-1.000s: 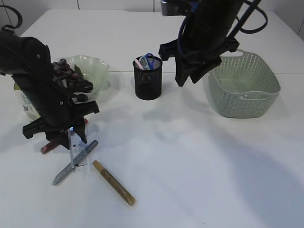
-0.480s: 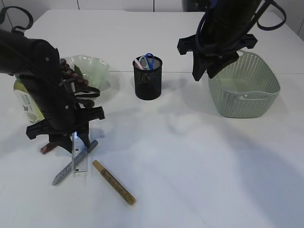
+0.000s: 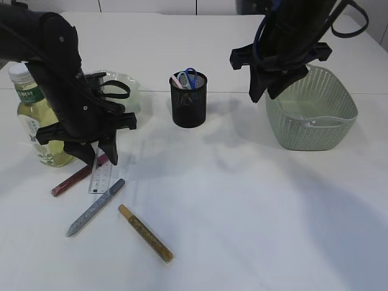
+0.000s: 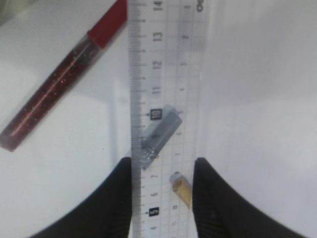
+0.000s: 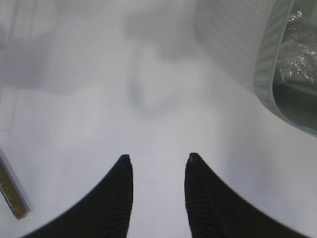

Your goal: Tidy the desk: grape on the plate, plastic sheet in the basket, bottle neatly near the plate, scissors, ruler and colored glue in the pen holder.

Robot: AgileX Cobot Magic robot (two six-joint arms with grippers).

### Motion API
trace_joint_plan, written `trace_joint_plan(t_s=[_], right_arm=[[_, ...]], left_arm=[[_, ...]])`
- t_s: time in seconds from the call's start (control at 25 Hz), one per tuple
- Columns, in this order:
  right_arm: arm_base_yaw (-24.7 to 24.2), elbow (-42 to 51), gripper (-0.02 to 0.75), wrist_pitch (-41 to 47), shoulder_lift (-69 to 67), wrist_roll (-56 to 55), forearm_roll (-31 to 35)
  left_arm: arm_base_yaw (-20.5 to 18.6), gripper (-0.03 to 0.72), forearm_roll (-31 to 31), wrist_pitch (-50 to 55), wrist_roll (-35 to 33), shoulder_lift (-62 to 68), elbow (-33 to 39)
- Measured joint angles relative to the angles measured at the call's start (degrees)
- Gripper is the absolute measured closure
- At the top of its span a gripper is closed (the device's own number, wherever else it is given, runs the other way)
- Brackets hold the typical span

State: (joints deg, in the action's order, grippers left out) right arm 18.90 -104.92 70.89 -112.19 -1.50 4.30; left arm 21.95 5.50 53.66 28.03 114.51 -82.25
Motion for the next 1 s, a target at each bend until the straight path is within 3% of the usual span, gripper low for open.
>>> trace_joint_plan(t_s=[0.44, 1.0], right_arm=[[-3.45, 2.60, 0.446, 0.00, 0.00, 0.00, -1.34], [-5.03, 3.28, 0.447, 0.00, 0.00, 0.00, -0.51]], left_arm=[[0.00, 0.421, -0.49, 3.83, -7.06, 0.00, -4.05], [0.00, 0.419, -0.60, 4.91, -7.88, 0.14, -4.28]])
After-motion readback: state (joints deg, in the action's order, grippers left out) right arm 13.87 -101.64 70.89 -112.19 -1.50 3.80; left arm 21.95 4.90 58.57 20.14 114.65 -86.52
